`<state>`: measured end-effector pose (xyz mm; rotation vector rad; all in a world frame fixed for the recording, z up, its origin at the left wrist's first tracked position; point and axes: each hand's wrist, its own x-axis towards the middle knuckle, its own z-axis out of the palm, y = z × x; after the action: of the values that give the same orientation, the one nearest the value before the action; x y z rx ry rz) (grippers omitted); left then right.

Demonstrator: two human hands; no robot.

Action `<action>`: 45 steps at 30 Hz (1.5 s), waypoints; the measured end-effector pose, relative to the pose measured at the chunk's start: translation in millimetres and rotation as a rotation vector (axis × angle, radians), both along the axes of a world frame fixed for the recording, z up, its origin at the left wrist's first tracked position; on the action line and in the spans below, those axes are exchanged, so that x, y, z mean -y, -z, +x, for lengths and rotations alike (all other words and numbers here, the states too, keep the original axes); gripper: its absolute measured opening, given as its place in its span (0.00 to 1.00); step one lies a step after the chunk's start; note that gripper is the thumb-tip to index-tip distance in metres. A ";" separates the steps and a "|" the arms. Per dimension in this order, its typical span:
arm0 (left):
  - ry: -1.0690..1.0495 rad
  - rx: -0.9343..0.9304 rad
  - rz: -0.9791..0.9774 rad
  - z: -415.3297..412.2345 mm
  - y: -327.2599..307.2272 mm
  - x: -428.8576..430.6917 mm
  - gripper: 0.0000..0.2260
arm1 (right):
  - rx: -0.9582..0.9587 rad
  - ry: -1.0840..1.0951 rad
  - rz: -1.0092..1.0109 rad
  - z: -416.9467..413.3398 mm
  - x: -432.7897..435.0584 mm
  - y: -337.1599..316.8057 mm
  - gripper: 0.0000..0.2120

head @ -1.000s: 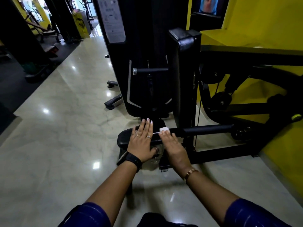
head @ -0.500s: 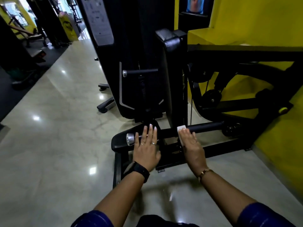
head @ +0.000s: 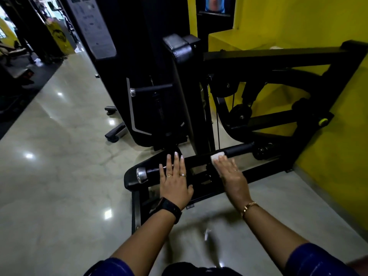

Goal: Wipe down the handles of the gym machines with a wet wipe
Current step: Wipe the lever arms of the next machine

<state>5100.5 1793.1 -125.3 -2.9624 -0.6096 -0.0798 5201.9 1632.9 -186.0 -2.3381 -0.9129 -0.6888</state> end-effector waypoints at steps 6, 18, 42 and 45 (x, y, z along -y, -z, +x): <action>0.113 0.038 -0.033 6.6 1.4 6.9 0.44 | 0.045 -0.178 -0.041 -3.3 -28.8 -13.2 0.27; 0.211 -0.025 0.022 30.9 1.0 26.8 0.47 | -0.040 -0.087 -0.075 4.5 -6.9 -11.7 0.33; 0.197 0.008 0.073 52.3 16.1 41.5 0.49 | -0.069 0.367 -0.557 59.3 34.1 -39.4 0.32; 0.202 0.021 0.088 52.3 17.6 41.5 0.48 | -0.095 0.433 -0.564 52.5 31.4 -35.9 0.33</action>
<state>5152.8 1751.6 -142.9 -2.9301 -0.2993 -0.1508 5254.4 1601.5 -150.1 -3.0956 -0.6113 -0.5181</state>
